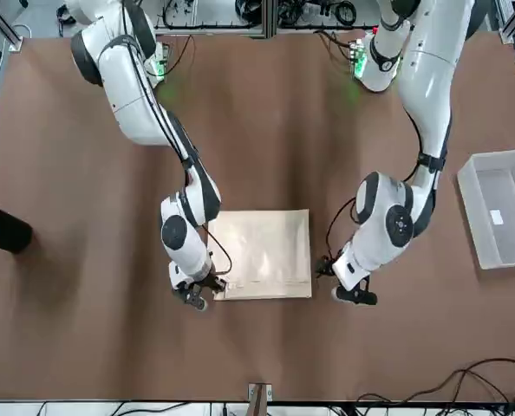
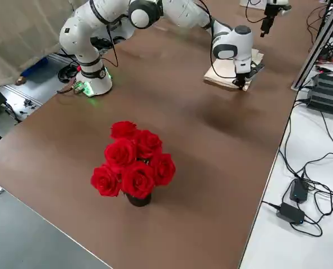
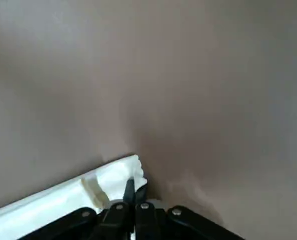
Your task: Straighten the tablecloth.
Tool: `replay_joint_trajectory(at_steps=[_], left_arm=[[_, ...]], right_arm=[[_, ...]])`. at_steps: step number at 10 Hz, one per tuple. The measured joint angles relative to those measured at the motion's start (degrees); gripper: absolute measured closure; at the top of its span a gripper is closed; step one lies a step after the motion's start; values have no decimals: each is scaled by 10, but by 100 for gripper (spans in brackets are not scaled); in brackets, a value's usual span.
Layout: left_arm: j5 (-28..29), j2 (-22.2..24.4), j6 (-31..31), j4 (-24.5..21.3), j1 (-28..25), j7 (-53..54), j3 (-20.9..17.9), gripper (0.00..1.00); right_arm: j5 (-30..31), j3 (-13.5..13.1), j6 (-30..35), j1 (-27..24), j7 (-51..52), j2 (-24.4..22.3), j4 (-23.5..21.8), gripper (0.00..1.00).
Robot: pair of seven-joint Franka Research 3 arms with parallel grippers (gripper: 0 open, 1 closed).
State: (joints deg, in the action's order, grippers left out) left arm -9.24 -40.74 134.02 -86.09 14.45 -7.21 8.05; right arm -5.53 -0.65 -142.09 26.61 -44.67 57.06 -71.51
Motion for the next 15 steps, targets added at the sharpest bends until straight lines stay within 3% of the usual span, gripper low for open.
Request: replay_joint_trajectory(at_steps=[4, 9, 15], left_arm=[[0, 4, 2, -56, 10, 0, 9, 0], [0, 3, 69, -47, 24, -3, 10, 0], [0, -57, 135, -6, 56, -31, 8, 0]], right_arm=[[0, 0, 1, 0, 2, 0, 1, 98], [1, 0, 1, 0, 2, 0, 1, 98], [1, -1, 2, 1, 2, 0, 1, 98]])
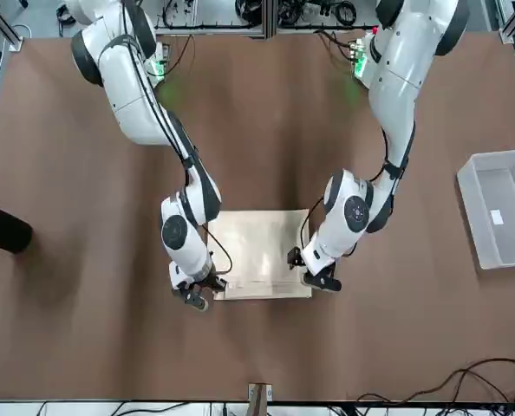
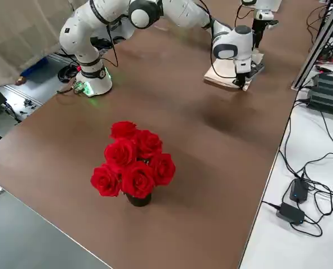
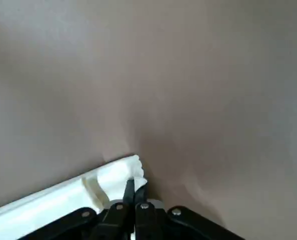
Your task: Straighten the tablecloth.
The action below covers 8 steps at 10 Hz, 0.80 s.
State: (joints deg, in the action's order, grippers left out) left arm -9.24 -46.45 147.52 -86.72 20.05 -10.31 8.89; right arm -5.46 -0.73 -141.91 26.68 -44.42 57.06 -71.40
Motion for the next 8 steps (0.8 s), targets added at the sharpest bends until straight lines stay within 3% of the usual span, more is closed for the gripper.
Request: replay_joint_trajectory(at_steps=[5, 7, 8], left_arm=[[0, -26, 0, 31, 4, -3, 0, 1], [0, -26, 0, 33, 7, -9, 0, 13], [0, -26, 0, 33, 8, -10, 0, 29]], right_arm=[[0, 0, 2, 0, 0, 0, 1, 98], [0, 0, 2, 0, 0, 0, 1, 98], [0, 0, 2, 0, 0, 0, 1, 98]])
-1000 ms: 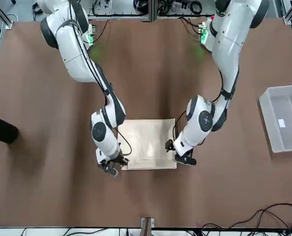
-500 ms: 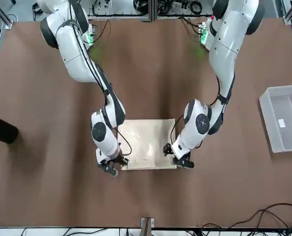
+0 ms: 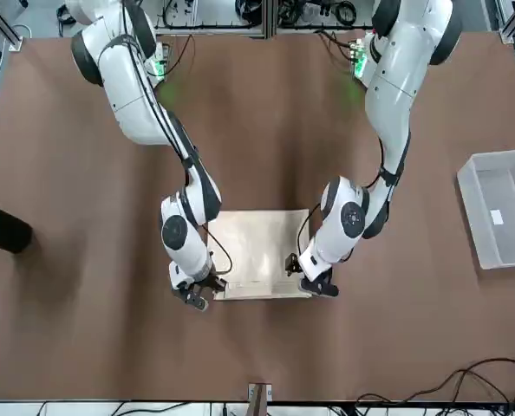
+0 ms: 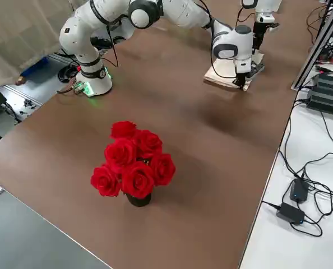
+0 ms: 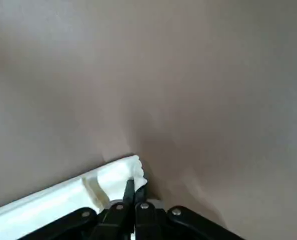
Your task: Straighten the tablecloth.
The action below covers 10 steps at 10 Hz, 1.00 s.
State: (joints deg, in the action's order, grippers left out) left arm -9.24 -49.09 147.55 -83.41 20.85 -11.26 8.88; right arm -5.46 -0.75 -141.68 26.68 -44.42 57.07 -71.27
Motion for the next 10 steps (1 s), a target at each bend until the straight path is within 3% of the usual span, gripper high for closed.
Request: replay_joint_trajectory(at_steps=[4, 6, 7, 10], left_arm=[[0, 0, 0, 0, 0, -16, 0, 58], [0, 0, -2, -1, 0, -16, -1, 91], [0, 0, -2, -4, 0, -16, -1, 97], [0, 11, -50, -6, -1, -16, -1, 97]], right_arm=[[0, 0, 1, 0, 0, 0, 0, 98], [0, 0, 1, 0, 0, 0, 1, 98], [0, 0, 2, 0, 0, 0, 1, 98], [0, 0, 5, 0, 0, 0, 2, 98]])
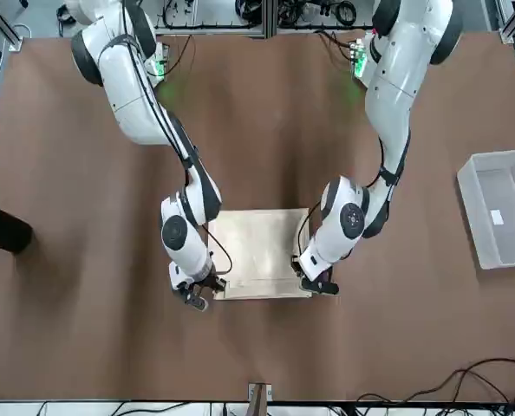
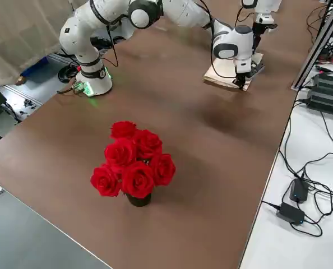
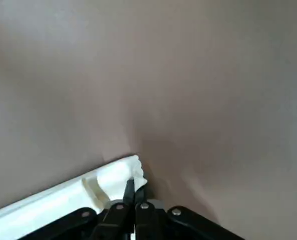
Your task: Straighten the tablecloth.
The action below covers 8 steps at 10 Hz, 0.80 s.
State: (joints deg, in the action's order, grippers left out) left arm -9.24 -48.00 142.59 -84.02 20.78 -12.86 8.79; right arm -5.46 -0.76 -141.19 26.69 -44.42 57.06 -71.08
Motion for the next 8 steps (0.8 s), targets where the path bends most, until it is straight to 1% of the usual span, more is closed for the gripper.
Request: replay_joint_trajectory(at_steps=[3, 5, 6, 8], left_arm=[[0, 38, -98, -1, 0, 0, 1, 97], [0, 62, -150, -2, 6, 0, 2, 97], [0, 74, -166, -5, 13, 0, 3, 97], [0, 105, -178, -30, 33, -1, 5, 97]], right_arm=[[0, 0, 0, 0, 0, 0, 0, 98], [0, 0, 1, 0, 0, 0, 0, 98], [0, 0, 1, 0, 0, 0, 0, 98], [0, 0, 1, 0, 0, 0, 1, 98]])
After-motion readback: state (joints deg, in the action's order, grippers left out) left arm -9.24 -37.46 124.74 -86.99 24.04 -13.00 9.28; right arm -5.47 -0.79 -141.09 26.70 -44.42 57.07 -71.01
